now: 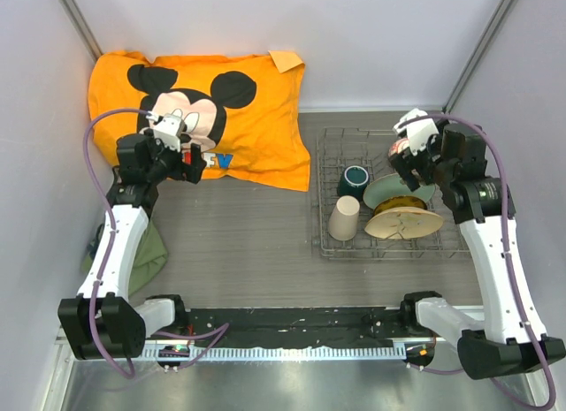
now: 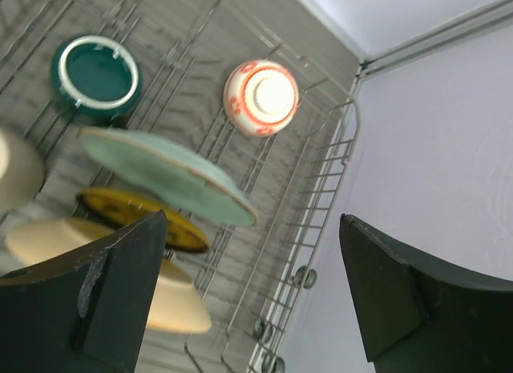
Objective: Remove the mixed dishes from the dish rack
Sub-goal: Pick up the plate from the dish rack.
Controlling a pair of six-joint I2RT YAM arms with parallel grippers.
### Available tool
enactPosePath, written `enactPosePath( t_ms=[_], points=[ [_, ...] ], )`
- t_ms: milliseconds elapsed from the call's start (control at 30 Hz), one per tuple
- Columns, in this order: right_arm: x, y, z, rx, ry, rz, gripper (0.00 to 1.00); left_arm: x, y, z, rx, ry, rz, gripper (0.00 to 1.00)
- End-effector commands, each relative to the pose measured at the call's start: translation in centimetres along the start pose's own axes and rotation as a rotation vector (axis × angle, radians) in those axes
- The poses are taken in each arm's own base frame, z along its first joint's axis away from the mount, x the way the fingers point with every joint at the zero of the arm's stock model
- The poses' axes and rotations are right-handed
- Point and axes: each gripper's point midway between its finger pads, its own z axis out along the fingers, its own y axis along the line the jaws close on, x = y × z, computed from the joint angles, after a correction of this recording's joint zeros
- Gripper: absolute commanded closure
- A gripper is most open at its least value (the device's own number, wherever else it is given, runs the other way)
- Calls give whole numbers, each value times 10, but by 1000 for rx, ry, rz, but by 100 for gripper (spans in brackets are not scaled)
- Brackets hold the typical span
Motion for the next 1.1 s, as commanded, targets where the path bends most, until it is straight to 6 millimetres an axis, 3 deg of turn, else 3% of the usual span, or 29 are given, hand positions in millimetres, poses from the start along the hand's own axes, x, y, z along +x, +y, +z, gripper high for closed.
enactPosePath(
  t_ms=[0, 200, 300, 633, 1067],
  points=[
    [4, 20, -38, -133, -14, -118, 9, 3, -4, -1, 28, 3, 45, 0],
    [16, 52, -70, -324, -2, -193, 12, 8, -3, -2, 18, 14, 56, 0],
    [28, 63, -75, -379, 13, -245, 14, 11, -2, -3, 10, 19, 66, 0],
    [71, 88, -61, -488, 111, -350, 16, 19, 2, -7, -12, 43, 90, 0],
    [96, 104, -31, -568, 129, -502, 25, 29, 9, 0, -33, 82, 109, 0]
  ],
)
